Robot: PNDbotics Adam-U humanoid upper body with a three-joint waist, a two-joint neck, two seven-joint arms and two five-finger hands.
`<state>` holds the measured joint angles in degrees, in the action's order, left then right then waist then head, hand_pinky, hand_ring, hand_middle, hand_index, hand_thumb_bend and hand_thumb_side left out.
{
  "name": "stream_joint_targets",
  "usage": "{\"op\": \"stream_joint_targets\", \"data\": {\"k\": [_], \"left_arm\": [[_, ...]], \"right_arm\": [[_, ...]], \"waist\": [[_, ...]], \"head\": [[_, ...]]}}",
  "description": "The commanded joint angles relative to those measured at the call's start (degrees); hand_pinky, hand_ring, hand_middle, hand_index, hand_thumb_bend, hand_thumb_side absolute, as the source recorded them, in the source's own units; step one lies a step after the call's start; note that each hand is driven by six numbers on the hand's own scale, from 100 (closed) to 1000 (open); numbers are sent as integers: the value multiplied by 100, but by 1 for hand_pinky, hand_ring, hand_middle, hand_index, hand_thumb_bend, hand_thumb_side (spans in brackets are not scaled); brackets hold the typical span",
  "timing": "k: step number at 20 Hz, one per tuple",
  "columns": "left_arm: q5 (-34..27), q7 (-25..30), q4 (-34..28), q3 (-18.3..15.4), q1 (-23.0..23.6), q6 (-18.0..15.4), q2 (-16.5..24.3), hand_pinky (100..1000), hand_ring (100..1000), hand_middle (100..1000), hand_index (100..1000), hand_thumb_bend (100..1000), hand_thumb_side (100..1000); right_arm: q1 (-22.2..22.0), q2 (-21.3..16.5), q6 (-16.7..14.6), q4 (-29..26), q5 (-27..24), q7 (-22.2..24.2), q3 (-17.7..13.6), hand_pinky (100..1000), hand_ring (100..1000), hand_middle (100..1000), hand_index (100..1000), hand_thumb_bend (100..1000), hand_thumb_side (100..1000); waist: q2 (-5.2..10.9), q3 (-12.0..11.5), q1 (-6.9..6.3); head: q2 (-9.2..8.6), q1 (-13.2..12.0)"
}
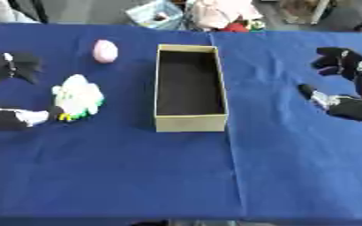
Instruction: Pick up objects on the table and place them in the box.
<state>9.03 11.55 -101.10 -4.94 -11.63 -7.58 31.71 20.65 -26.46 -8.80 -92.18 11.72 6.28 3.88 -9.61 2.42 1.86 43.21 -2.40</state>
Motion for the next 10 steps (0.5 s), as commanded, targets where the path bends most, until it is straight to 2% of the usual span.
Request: {"op": "stream_joint_targets", "data": {"k": [1,6,10], "left_arm": [[18,22,-59,-76,-34,-18,158,675,550,593,745,699,100],[113,16,5,-67,-70,-1,281,674,553,596,746,686,100],[466,72,127,8,-162,109,500,674,560,604,752,669,100]], "right_arm": [[54,-120,-11,-44,-17,-1,-68,736,767,662,865,457,389],[61,-117,-13,-44,-16,4,-63,736,767,662,865,457,388],[62,-119,-15,-41,-15,12,-53,736,767,662,866,456,388]], "waist": [[82,11,-17],[83,20,-27],[86,35,-39]], "head": [[-36,-19],[-40,-15],[-40,-18]]}}
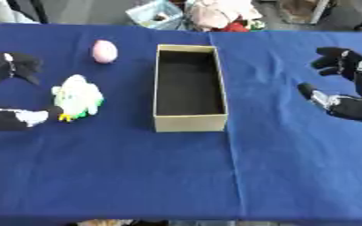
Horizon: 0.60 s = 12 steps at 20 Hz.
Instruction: Pick up objects on the table and place them in the box.
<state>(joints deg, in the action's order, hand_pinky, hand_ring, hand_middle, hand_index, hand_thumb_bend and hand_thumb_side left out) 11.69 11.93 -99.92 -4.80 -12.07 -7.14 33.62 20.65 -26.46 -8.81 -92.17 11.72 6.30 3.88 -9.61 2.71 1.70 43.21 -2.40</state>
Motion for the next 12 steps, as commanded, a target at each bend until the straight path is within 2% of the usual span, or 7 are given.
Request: {"op": "stream_joint_targets", "data": {"k": [1,7,12], "left_arm": [[328,82,60,38,-152,105,393,675,562,606,753,664,100],[897,538,576,425,-525,289,822,674,576,621,759,653,100],[1136,898,1182,755,-970,298,900,675,583,631,762,657,100]], "right_arm": [[63,-120,-14,-41,-15,15,-48,736,767,662,865,457,388],[72,-116,-21,-35,-19,40,-23,736,767,662,865,455,389],[71,-111,-26,-29,-27,57,-5,736,767,662,865,455,388]], "waist": [[88,13,-26],[98,55,-49],[105,91,-58]], "head": [[-36,-19],[-32,-35],[-25,-50]]}}
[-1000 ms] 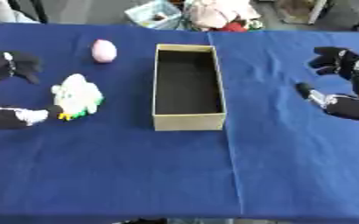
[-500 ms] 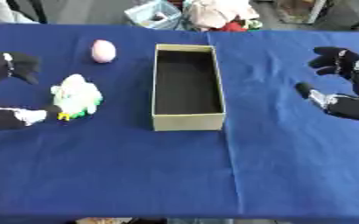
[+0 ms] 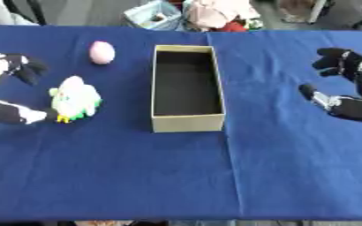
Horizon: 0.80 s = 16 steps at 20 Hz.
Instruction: Pick up objects on the table and place them in the box.
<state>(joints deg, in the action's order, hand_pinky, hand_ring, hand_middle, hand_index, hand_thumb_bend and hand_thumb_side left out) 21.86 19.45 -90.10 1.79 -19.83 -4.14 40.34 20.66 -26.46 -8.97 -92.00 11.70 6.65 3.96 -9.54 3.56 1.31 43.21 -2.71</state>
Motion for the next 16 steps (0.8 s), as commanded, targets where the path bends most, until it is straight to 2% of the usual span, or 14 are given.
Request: {"op": "stream_joint_targets", "data": {"k": [1,7,16], "left_arm": [[159,192,326,154,-285,-9,216,675,585,633,762,656,100],[463,284,993,374,-774,-88,21,661,572,619,754,628,100],[1144,-248,1685,568,-1141,-150,-399,622,519,563,713,556,100]], "right_arm": [[70,-108,-11,-46,-27,25,-10,736,767,662,866,454,389],[68,-101,-13,-42,-36,30,-7,735,767,661,865,453,389],[64,-79,-19,-37,-48,37,-1,735,767,661,865,448,391]], "waist": [[99,12,-19],[101,48,-13],[109,80,-8]], "head": [[-23,-24],[-22,-33],[-23,-54]]}}
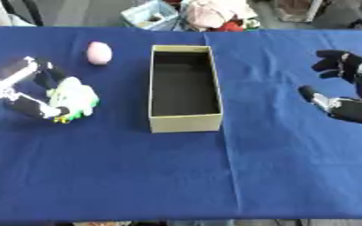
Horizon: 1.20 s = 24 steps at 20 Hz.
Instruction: Pick up objects on the table and place them in the box.
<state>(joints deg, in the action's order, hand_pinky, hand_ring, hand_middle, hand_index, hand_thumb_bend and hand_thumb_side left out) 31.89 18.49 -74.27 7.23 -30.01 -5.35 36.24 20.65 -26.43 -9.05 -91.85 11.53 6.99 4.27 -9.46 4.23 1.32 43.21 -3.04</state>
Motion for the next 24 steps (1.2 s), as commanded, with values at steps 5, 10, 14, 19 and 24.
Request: {"op": "stream_joint_targets", "data": {"k": [5,10,14,19,24], "left_arm": [[233,-627,283,91,-131,-97,-108,566,412,441,578,367,100],[242,-1264,273,76,-166,-43,-140,505,295,304,456,278,100],[52,-1776,3,-25,-226,132,-113,495,272,274,432,290,100],[-398,-1871,-433,-41,-531,305,-32,493,274,276,435,286,100],[-443,-1647,-404,268,-1168,218,-130,498,285,287,442,281,100]], "right_arm": [[59,-79,-12,-49,-34,0,-36,735,766,661,865,445,391],[56,-64,-16,-47,-35,-1,-37,735,767,661,865,442,393],[47,-69,-14,-42,-32,-10,-45,735,766,661,865,443,391],[51,-72,-18,-39,-31,2,-30,735,766,661,865,443,390],[87,-52,-28,-39,-41,49,18,736,767,661,865,444,392]], "waist": [[106,28,-8],[116,34,-10],[124,41,-4],[137,52,-9],[138,140,-2]], "head": [[-20,-30],[-18,-32],[-19,-32],[-13,-41],[-33,-78]]}}
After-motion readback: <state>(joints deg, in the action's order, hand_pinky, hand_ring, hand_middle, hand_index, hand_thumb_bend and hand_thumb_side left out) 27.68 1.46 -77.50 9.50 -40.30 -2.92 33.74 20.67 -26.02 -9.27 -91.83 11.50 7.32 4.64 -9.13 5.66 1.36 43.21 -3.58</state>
